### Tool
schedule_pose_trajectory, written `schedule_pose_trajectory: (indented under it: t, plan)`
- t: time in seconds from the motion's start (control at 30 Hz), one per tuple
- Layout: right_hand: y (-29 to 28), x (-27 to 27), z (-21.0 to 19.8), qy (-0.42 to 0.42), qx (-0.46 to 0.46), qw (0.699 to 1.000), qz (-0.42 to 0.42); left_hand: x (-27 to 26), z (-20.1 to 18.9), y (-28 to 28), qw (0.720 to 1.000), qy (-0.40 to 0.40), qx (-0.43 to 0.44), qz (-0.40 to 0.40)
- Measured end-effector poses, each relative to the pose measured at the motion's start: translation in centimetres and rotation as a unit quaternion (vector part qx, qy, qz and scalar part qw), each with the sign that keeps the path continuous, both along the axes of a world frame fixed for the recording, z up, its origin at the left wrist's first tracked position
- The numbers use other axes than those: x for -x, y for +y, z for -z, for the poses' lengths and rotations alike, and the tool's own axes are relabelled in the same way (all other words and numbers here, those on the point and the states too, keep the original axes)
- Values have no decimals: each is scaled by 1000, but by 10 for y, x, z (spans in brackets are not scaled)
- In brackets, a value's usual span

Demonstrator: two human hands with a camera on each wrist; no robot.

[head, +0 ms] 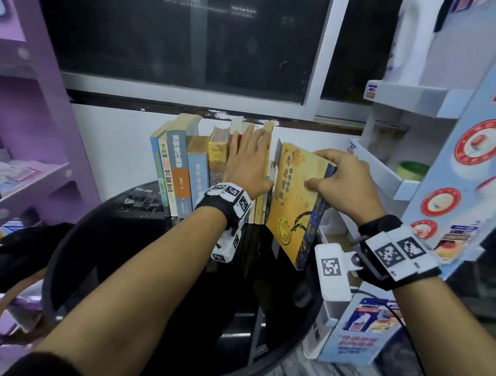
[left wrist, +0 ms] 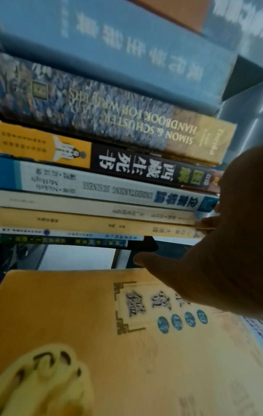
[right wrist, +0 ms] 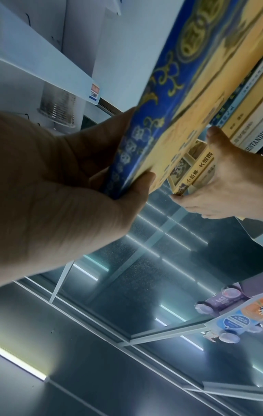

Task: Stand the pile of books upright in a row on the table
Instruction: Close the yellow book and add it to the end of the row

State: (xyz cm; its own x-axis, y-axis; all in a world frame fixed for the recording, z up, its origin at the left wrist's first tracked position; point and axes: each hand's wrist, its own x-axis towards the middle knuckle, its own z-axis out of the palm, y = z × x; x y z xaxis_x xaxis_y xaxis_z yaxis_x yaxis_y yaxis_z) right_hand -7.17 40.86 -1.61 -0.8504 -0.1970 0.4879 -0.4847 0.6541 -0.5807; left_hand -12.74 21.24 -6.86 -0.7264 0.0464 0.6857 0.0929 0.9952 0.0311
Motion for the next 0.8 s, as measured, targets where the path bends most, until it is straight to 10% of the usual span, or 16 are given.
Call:
schedule_pose_trajectory:
  t: [0.8]
  plan:
    - [4,27,-5,30,-27,999,32,25,25,15,997,41,-6,-64]
